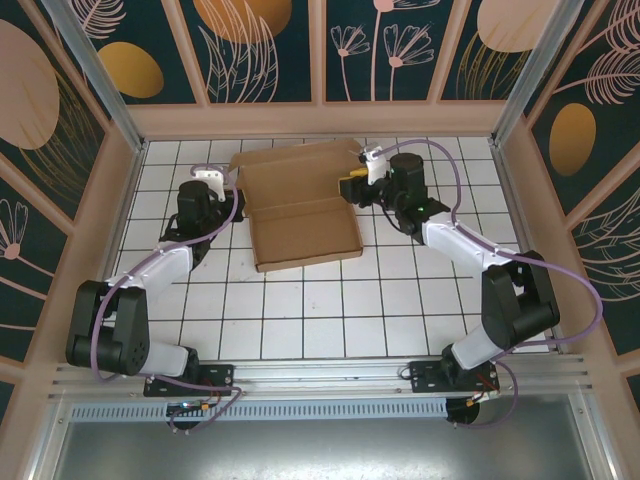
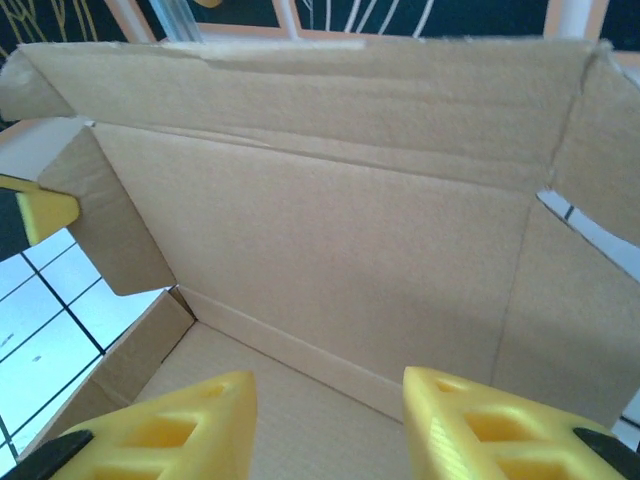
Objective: Fold the paper box
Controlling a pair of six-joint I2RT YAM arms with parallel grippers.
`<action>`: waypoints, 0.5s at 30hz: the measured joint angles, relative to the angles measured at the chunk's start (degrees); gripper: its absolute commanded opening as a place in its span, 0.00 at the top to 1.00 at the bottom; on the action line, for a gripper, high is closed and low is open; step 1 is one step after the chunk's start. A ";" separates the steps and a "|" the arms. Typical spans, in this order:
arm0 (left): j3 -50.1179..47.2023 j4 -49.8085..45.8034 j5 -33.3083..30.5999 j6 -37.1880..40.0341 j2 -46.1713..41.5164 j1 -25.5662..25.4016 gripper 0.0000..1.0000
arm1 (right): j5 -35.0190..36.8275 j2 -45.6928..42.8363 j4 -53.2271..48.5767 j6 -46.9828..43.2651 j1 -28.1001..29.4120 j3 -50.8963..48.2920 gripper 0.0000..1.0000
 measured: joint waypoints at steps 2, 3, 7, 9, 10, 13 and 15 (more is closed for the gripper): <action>-0.09 0.55 0.39 0.00 0.00 0.00 0.94 | -0.57 -0.46 0.33 -1.97 -0.11 -0.39 0.57; -0.17 0.79 0.55 0.00 0.00 0.00 0.94 | -0.68 -0.81 0.42 -2.80 -0.17 -0.85 0.57; -0.24 1.05 1.03 0.00 0.00 0.00 0.96 | -0.59 -2.14 0.83 -5.46 -0.92 -3.63 0.52; -0.24 1.07 1.49 0.00 0.09 0.00 0.97 | -0.20 -2.71 1.18 -6.08 -1.46 -5.20 0.43; -0.17 1.07 1.77 0.00 0.28 0.00 0.97 | 0.24 -3.02 1.55 -6.16 -1.73 -6.03 0.39; 0.72 0.98 2.56 -0.02 1.57 0.00 0.97 | 1.40 -4.61 4.24 -5.79 -2.49 -9.25 0.34; 1.29 0.96 3.32 -0.07 2.19 0.00 0.97 | 2.12 -6.43 6.38 -5.33 -3.13 -11.76 0.33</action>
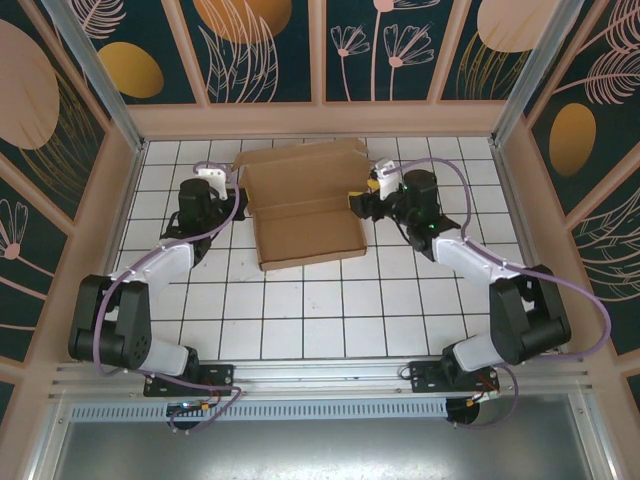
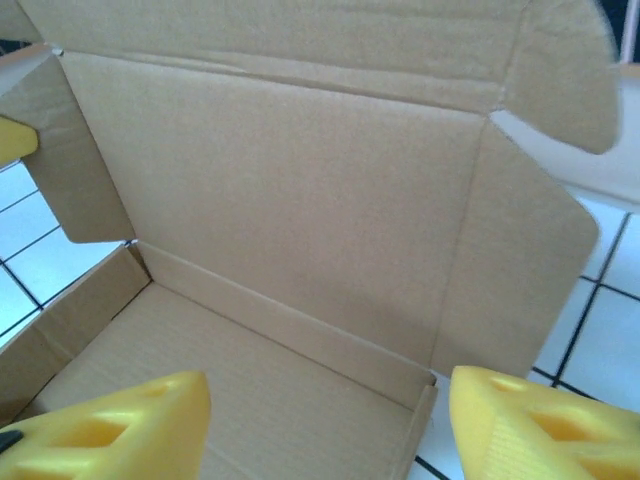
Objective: Fold the paper box
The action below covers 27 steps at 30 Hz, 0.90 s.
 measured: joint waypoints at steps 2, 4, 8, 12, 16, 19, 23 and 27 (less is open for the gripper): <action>0.04 0.02 0.52 -0.17 0.13 0.00 0.97 | 0.59 -1.64 2.21 0.11 -0.79 -1.97 0.33; 0.04 0.02 0.96 -0.39 0.13 0.00 0.98 | 1.16 -2.93 4.44 0.00 -1.38 -3.56 0.33; 0.07 -0.02 1.60 -0.57 0.13 0.00 0.98 | 1.99 -4.92 8.79 -0.26 -1.57 -7.06 0.33; 0.20 -0.26 1.77 -0.59 0.13 0.00 0.98 | 2.36 -5.44 13.29 -0.24 -2.64 -10.19 0.34; 0.35 -0.48 2.23 -0.66 0.13 0.00 0.98 | 2.58 -5.44 14.47 0.09 -4.94 -11.45 0.39; 0.35 -0.48 2.99 -1.11 0.13 0.00 0.98 | 2.71 -5.42 14.29 0.11 -6.64 -11.30 0.38; 0.35 -0.48 3.50 -1.51 0.13 0.00 0.98 | 1.84 -5.27 14.10 -0.28 -7.98 -11.26 0.37; 0.37 -0.48 3.74 -1.51 0.15 0.00 0.98 | -1.14 -3.80 14.40 -2.03 -8.79 -11.19 0.33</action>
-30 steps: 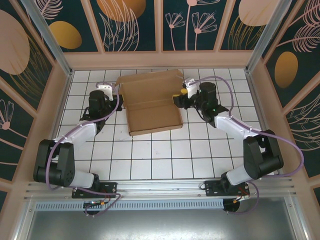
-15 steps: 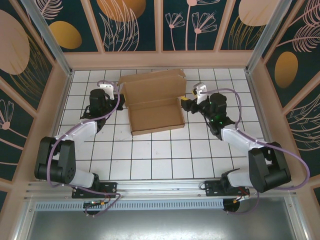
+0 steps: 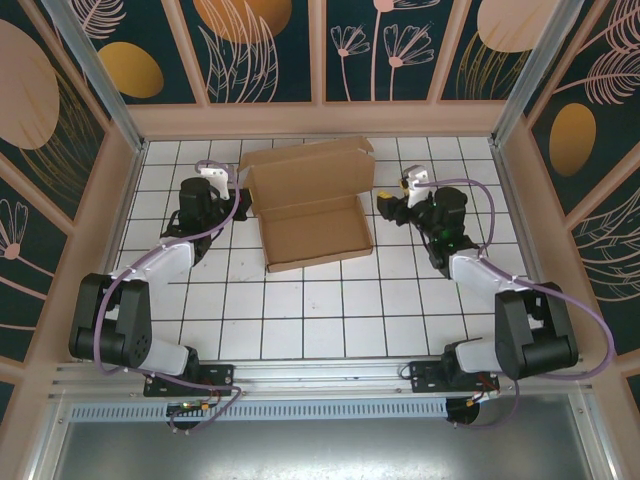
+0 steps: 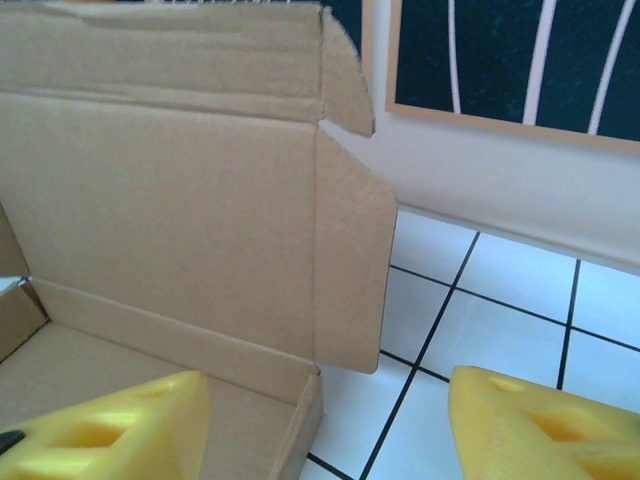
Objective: Fold the paper box
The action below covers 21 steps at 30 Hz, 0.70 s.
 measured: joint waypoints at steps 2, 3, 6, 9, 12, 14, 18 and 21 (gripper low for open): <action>0.07 0.04 0.44 -0.09 0.17 0.00 0.98 | -1.66 1.60 -0.07 -1.31 -0.42 0.37 0.32; 0.15 0.07 0.66 -0.17 0.35 0.00 0.98 | -2.23 2.36 -0.11 -1.79 -0.70 0.68 0.31; 0.48 0.28 0.94 -0.39 0.85 0.00 0.98 | -4.48 4.63 -0.09 -3.61 -2.16 1.70 0.29; 0.59 0.33 1.25 -0.59 1.03 0.00 0.98 | -6.82 6.69 -0.09 -4.39 -3.80 2.45 0.29; 0.81 0.37 1.42 -0.59 1.33 0.00 0.99 | -8.13 9.97 -0.57 -5.53 -4.57 4.94 0.29; 0.90 0.35 1.46 -0.57 1.38 0.00 0.99 | -8.87 12.55 -0.83 -6.14 -4.68 7.74 0.29; 1.01 0.22 1.70 -0.55 1.38 0.00 0.99 | -10.29 17.42 -0.96 -7.39 -4.81 14.34 0.29; 1.29 -0.07 2.16 -0.35 1.49 0.00 1.00 | -12.17 21.11 -0.98 -8.00 -5.14 19.76 0.29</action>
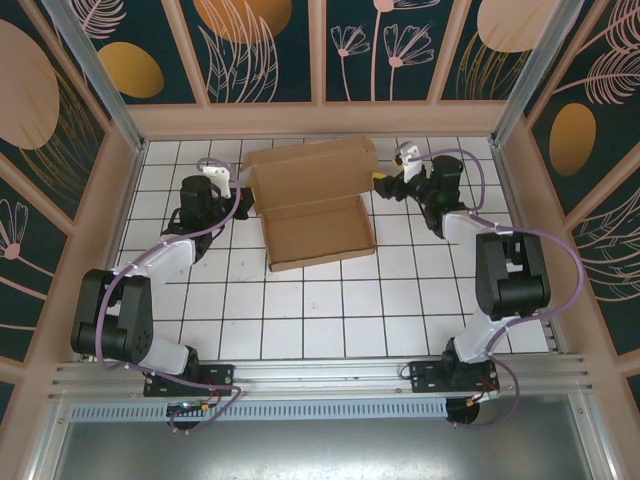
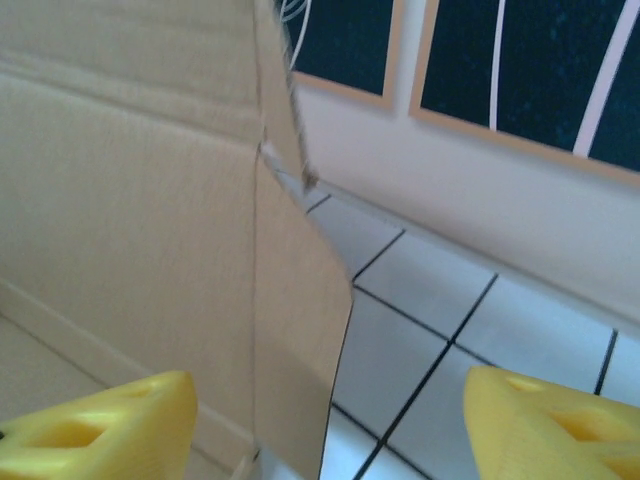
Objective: Fold the paper box
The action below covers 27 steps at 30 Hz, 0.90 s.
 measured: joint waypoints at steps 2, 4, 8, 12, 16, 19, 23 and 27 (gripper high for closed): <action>0.33 -0.31 0.15 0.22 0.22 0.00 1.00 | -1.53 2.73 -0.24 -0.39 -0.28 4.00 0.29; 0.59 -0.59 0.13 0.46 0.42 0.00 1.00 | -3.28 5.16 -1.01 -0.57 -0.42 7.43 0.30; 1.20 -1.20 0.15 0.92 0.66 0.00 1.00 | -7.65 9.38 -4.52 -1.18 -0.39 13.11 0.39; 1.86 -1.51 0.15 1.16 1.20 0.00 1.00 | -11.15 12.04 -9.70 -2.91 -0.15 16.46 0.49; 2.60 -1.64 0.20 1.31 1.97 0.00 1.00 | -12.55 12.76 -13.99 -4.85 0.66 17.16 0.68; 2.95 -1.81 0.33 1.31 2.25 0.00 1.00 | -12.81 12.74 -14.82 -5.09 1.03 17.09 0.80; 2.95 -1.81 0.59 1.29 2.27 0.00 1.00 | -11.61 10.88 -14.21 -5.11 1.31 14.19 0.89; 2.95 -1.81 0.61 1.14 2.27 0.00 1.00 | -8.28 7.32 -13.97 -4.66 2.43 10.80 0.95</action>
